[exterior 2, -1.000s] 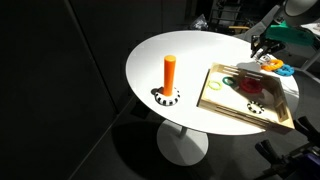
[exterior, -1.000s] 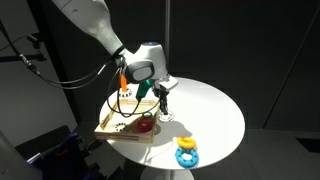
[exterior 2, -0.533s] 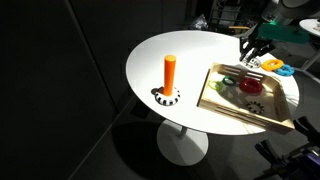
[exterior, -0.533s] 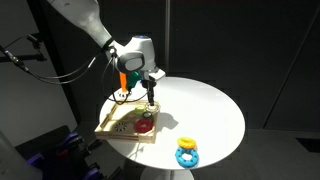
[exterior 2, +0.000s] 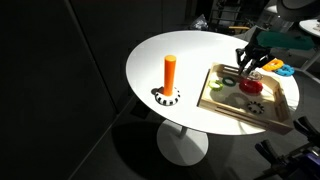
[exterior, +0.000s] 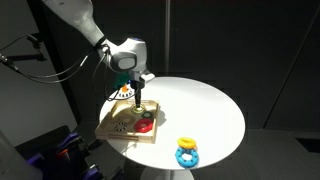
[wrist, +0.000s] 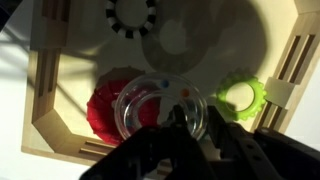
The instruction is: Pick up the clear ring from the table and place it in the wooden tray
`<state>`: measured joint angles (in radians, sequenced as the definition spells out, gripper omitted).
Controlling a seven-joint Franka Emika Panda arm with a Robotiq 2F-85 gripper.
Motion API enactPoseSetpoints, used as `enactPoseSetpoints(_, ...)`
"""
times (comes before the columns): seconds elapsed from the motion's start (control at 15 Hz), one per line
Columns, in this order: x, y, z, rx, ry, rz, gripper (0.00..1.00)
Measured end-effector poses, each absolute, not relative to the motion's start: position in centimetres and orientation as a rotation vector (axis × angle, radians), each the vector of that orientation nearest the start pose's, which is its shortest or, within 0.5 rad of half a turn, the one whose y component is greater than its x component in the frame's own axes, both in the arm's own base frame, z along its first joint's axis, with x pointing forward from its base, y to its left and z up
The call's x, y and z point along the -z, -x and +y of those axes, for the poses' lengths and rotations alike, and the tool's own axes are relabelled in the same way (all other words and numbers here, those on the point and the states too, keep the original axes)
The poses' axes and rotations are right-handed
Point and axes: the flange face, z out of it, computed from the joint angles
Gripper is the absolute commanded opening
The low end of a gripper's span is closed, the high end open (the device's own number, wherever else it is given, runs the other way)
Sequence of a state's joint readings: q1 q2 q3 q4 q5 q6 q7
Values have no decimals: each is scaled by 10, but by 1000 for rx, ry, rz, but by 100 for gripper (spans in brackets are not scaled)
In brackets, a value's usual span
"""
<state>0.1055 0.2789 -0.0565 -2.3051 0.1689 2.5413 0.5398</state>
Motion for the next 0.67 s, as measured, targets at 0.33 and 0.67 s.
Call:
enactPoseSetpoints(0.33,-201,-504,22,-180,2944,961,49)
enactPoseSetpoints(0.67,-187,-495,19,-225,2963,959,87)
